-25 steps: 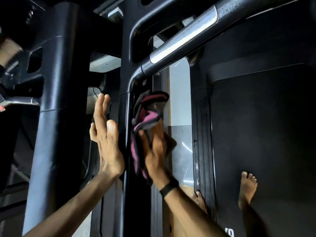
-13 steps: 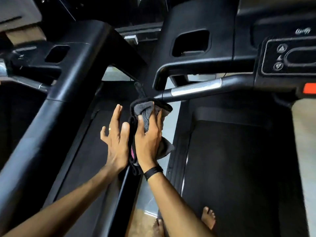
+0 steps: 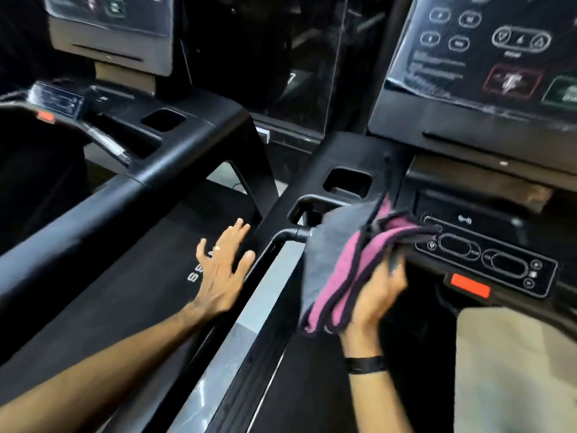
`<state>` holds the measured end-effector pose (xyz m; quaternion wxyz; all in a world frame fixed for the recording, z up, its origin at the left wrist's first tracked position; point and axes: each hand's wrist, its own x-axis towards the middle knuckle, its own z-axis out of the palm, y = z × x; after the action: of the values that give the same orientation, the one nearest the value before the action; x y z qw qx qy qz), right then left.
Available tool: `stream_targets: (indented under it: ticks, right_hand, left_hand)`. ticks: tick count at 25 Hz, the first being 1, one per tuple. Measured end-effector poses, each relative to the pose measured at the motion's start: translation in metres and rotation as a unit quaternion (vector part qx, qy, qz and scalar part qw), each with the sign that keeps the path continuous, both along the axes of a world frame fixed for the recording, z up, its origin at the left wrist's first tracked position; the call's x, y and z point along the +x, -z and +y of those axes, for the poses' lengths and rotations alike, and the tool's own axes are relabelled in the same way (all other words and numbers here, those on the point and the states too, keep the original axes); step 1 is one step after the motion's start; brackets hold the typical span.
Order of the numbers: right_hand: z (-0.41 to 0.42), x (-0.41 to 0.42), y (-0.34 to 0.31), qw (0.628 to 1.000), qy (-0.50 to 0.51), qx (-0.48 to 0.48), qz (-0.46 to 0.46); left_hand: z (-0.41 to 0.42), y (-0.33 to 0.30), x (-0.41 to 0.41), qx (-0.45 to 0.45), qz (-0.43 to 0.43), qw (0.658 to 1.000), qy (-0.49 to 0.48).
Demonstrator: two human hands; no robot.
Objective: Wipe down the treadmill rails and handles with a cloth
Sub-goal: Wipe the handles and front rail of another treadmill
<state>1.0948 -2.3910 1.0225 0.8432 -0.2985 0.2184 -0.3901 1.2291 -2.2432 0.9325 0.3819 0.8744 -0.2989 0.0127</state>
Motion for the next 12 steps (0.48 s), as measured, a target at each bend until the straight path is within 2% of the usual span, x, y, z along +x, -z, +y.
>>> stream_targets:
  ticks: [2,3,4,5,6,7,8,9,10,11,12]
  right_hand:
    - [-0.014,0.000,-0.030,0.991,-0.019,-0.126,-0.048]
    - [-0.022,0.007,-0.034,0.963,-0.012,-0.268,-0.013]
    - [-0.033,0.019,-0.028,0.884,-0.010,-0.460,0.083]
    - [-0.046,0.033,-0.009,0.738,-0.019,-0.643,0.203]
    - [-0.056,0.047,0.009,0.594,-0.058,-0.739,0.313]
    - [-0.063,0.059,0.025,0.487,-0.107,-0.766,0.406]
    - [-0.068,0.073,0.042,0.403,-0.136,-0.772,0.473]
    - [-0.068,0.085,0.050,0.337,-0.150,-0.780,0.505]
    - [-0.067,0.101,0.059,0.290,-0.156,-0.781,0.531]
    - [-0.063,0.116,0.063,0.265,-0.153,-0.780,0.545]
    - [-0.060,0.128,0.063,0.269,-0.146,-0.769,0.561]
  left_hand:
    - [-0.006,-0.008,0.000,-0.028,-0.001,1.000,-0.003]
    - [-0.011,-0.013,0.003,-0.051,0.006,0.999,-0.013]
    - [-0.016,-0.020,0.006,-0.076,0.021,0.997,-0.027]
    - [-0.021,-0.027,0.011,-0.096,0.038,0.994,-0.043]
    - [-0.024,-0.033,0.015,-0.115,0.054,0.990,-0.059]
    - [-0.026,-0.035,0.019,-0.128,0.062,0.987,-0.069]
    - [-0.027,-0.035,0.022,-0.135,0.059,0.986,-0.073]
    - [-0.028,-0.032,0.024,-0.138,0.047,0.986,-0.078]
    - [-0.030,-0.029,0.028,-0.140,0.038,0.986,-0.083]
    - [-0.032,-0.025,0.033,-0.139,0.034,0.986,-0.089]
    - [-0.035,-0.021,0.036,-0.131,0.031,0.986,-0.093]
